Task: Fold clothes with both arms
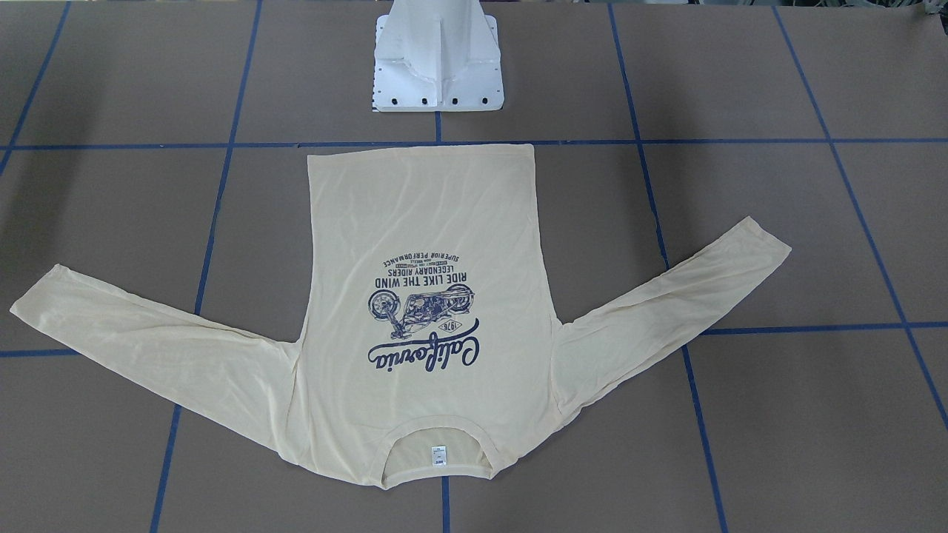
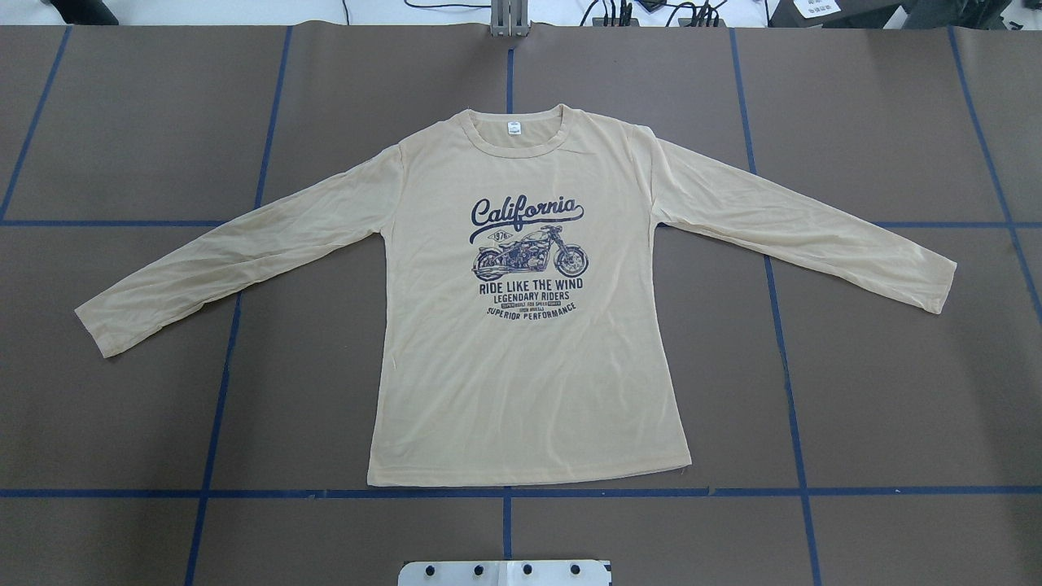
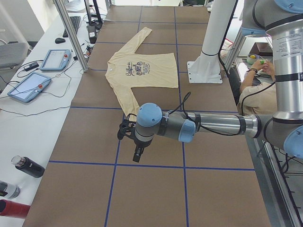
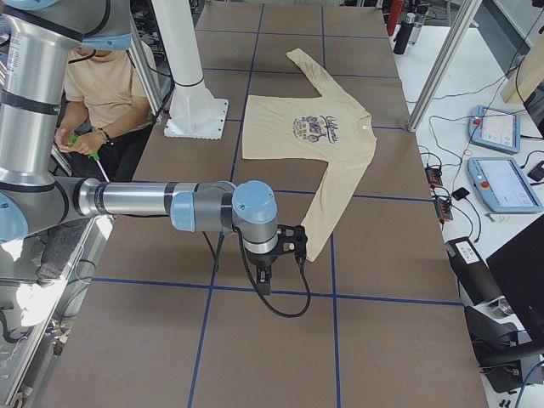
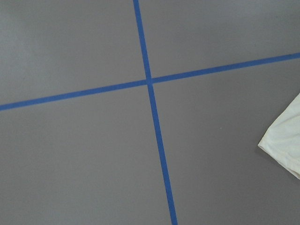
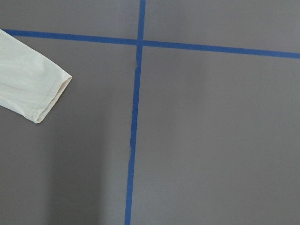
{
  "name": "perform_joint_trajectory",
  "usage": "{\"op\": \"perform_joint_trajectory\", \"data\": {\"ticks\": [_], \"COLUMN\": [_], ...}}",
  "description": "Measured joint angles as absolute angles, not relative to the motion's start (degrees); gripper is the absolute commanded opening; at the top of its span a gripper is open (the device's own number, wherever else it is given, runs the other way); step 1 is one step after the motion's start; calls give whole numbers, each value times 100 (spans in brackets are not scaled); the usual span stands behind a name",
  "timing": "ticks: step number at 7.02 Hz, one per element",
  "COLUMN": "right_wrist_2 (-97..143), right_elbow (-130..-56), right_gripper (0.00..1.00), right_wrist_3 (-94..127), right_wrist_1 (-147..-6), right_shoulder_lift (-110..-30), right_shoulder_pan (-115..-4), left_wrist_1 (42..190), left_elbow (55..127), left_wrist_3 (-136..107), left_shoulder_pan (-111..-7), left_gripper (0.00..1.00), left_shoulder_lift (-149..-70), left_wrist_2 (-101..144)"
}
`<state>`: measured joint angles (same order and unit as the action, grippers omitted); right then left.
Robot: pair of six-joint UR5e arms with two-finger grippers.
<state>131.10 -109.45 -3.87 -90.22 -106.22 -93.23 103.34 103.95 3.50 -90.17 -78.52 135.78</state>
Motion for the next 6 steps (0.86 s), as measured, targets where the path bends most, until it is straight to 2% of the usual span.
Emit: {"op": "perform_joint_trajectory", "data": {"ticks": [2,4,6], "right_wrist_2": [13245,13601,13704], "right_elbow": [-11018,-11008,-10902], "right_gripper": [100,100,100], "right_wrist_3": [-368,-316,-292], "right_wrist_1": [-9010,-8723,-8166], "right_shoulder_lift": [-10573,-10483,-10381], "right_shoulder_pan": [-9318,-9317,-9316], "left_wrist_1": [10542,11392,12087], "left_elbow": [10418,10385,10160], "left_wrist_3": [351,338,290], "left_shoulder_pan": [-8838,-8796,-8787], "left_gripper": [100,100,100], "left_shoulder_lift": [-7875,-7952,-8565], "left_wrist_2": [13549,13430,13206]}}
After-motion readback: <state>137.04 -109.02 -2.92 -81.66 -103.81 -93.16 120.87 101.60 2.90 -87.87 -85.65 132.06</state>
